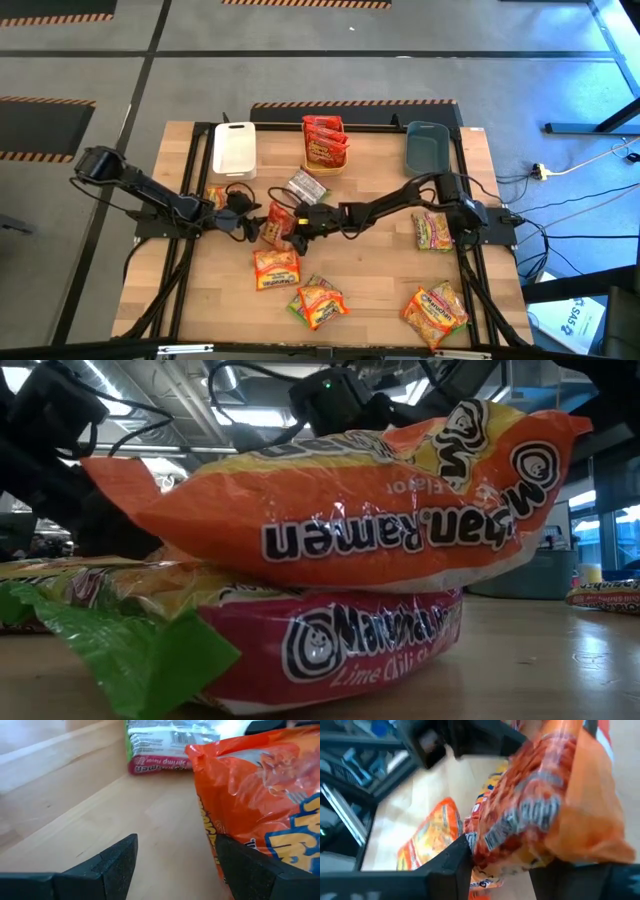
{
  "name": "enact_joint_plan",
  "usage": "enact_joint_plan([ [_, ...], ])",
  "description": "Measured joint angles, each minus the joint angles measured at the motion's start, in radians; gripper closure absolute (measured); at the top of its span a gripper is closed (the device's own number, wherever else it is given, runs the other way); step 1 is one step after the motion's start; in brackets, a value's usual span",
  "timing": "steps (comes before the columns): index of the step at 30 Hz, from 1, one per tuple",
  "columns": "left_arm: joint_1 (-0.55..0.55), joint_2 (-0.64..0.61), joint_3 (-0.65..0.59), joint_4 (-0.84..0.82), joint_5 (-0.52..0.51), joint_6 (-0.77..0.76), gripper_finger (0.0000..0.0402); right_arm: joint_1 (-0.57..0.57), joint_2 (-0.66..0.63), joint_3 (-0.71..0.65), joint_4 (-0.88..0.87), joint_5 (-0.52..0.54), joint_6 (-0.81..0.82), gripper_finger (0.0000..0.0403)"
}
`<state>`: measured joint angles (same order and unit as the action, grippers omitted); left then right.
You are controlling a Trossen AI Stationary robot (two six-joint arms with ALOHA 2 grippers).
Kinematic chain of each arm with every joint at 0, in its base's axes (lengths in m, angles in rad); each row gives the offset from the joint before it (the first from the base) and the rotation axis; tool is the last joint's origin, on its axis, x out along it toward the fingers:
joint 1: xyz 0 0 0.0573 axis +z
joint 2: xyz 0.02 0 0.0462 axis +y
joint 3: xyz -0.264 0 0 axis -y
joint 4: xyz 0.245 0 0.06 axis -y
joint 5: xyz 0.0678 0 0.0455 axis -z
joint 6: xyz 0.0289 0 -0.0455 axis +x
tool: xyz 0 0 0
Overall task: Sort Maruchan noodles
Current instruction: Put the orange noodle pack into the yellow bin
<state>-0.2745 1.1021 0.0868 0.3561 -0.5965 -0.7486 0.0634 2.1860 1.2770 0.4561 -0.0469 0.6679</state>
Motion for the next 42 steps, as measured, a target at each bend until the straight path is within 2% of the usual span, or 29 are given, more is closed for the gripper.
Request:
enact_joint_plan([
  [4,0.0,-0.066,0.0,0.008,-0.007,-0.004,0.0137,-0.009,-0.063,0.0,-0.12,-0.037,-0.066,0.0278],
  [15,0.0,-0.245,0.002,0.011,-0.015,0.052,0.0137,-0.032,-0.261,0.003,-0.459,0.03,-0.28,0.0295],
  [22,0.0,-0.291,0.001,0.008,-0.01,0.052,0.0137,-0.055,-0.363,0.0,-0.639,0.044,-0.367,0.0294],
  [26,0.0,-0.294,0.0,0.007,-0.029,0.045,0.0137,-0.072,-0.471,-0.038,-0.727,0.047,-0.41,0.0293],
  [28,0.0,-0.294,0.0,0.008,-0.029,0.024,0.0137,-0.075,-0.541,-0.087,-0.73,0.084,-0.421,0.0293],
  [32,0.001,-0.294,0.0,0.046,-0.061,0.0,0.0137,-0.092,-0.691,-0.229,-0.646,0.163,-0.443,0.0293],
  [36,0.024,-0.292,-0.002,0.131,-0.042,0.024,0.0133,-0.131,-0.818,-0.434,-0.42,0.133,-0.49,0.0293],
  [38,0.058,-0.29,0.01,0.15,0.017,0.024,0.0122,-0.159,-0.858,-0.541,-0.27,0.087,-0.521,0.0293],
  [42,0.157,-0.276,0.079,0.147,0.218,0.026,0.0093,-0.211,-0.871,-0.724,0.099,-0.033,-0.575,0.0293],
])
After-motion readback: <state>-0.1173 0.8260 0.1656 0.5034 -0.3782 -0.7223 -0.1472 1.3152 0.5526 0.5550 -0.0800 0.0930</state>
